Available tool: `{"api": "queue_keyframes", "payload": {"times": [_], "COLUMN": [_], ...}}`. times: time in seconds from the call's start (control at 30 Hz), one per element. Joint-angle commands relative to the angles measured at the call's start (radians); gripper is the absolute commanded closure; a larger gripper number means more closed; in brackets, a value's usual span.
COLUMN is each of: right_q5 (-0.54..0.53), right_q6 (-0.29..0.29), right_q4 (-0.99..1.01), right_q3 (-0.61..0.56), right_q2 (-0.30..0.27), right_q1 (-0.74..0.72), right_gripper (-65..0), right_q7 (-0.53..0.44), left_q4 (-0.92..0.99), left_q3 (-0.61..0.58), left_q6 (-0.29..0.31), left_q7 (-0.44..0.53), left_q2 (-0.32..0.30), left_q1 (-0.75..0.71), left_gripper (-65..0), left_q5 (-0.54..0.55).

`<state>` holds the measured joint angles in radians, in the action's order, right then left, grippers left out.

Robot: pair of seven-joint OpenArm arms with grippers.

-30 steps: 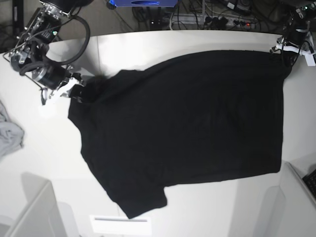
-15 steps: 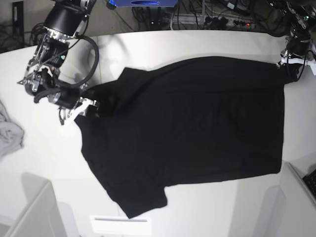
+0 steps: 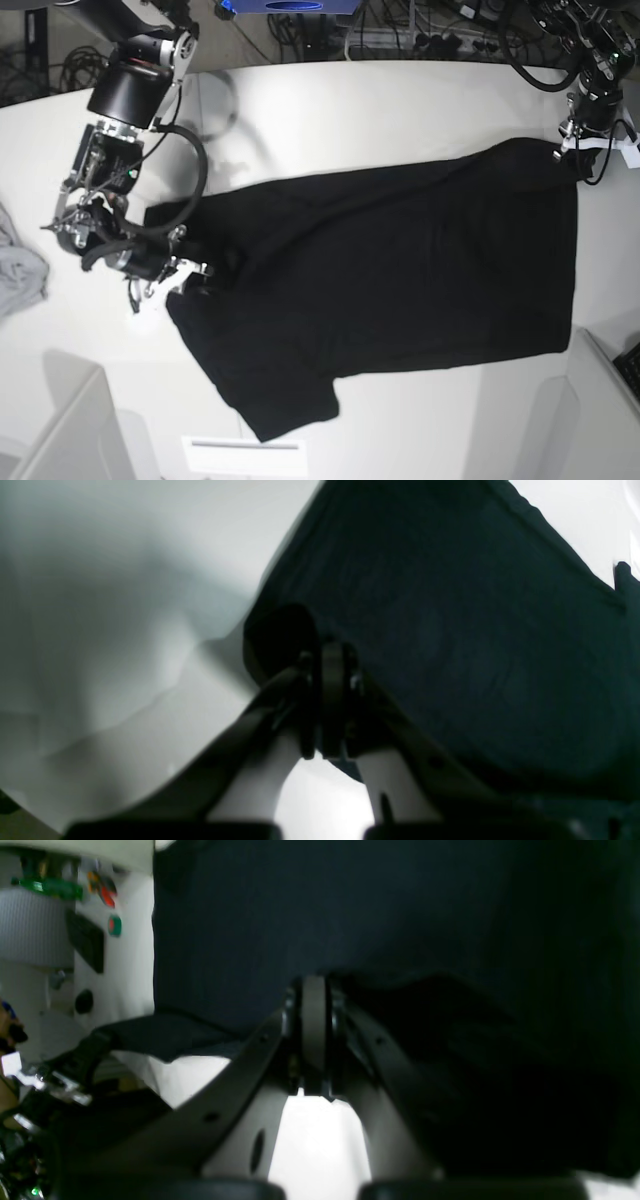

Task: Fold the T-shirt properly
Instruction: 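Lower the right gripper onto the sleeve and pinch the shirt side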

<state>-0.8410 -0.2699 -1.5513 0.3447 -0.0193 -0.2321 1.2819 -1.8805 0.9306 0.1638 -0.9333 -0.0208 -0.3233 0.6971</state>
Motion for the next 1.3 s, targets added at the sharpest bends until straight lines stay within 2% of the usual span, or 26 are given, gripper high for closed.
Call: {"api": "queue_keyframes", "payload": {"times": [0.0, 0.07, 0.17, 0.33, 0.47, 0.67, 0.87, 1.1, 1.27], "right_q5": [-0.024, -0.024, -0.024, -0.024, -0.024, -0.024, -0.022, 0.110, 0.121], "right_q6": [0.001, 0.001, 0.001, 0.001, 0.001, 0.001, 0.001, 0.001, 0.001], "right_q4": [-0.004, 0.018, 0.038, 0.110, 0.151, 0.202, 0.203, 0.203, 0.203], "right_q3": [-0.022, -0.055, -0.077, -0.095, -0.101, -0.101, -0.101, -0.103, -0.094], "right_q2": [-0.009, -0.009, -0.008, -0.005, -0.006, -0.011, -0.012, -0.008, -0.006], "right_q1": [-0.025, -0.043, -0.059, -0.105, -0.126, -0.154, -0.155, -0.165, -0.165], "right_gripper": [0.0, 0.0, 0.0, 0.0, 0.0, 0.0, 0.0, 0.0, 0.0], "right_q7": [-0.029, -0.058, -0.091, -0.104, -0.141, -0.163, -0.232, -0.281, -0.284], "left_q4": [-0.018, -0.017, -0.015, -0.009, 0.035, 0.115, 0.187, 0.215, 0.284], "left_q3": [0.003, -0.008, -0.060, -0.110, -0.141, -0.150, -0.149, -0.150, -0.152], "left_q6": [0.006, -0.002, -0.043, -0.100, -0.132, -0.134, -0.134, -0.134, -0.134], "left_q7": [0.017, 0.017, 0.017, 0.015, -0.040, -0.054, -0.054, -0.054, -0.054], "left_q2": [-0.015, -0.028, -0.067, -0.120, -0.146, -0.156, -0.169, -0.186, -0.201], "left_q1": [0.003, 0.008, 0.008, 0.034, 0.080, 0.138, 0.175, 0.203, 0.240], "left_gripper": [0.0, 0.0, 0.0, 0.0, 0.0, 0.0, 0.0, 0.0, 0.0], "left_q5": [0.014, 0.014, 0.014, 0.014, 0.014, 0.014, 0.012, 0.012, 0.012]}}
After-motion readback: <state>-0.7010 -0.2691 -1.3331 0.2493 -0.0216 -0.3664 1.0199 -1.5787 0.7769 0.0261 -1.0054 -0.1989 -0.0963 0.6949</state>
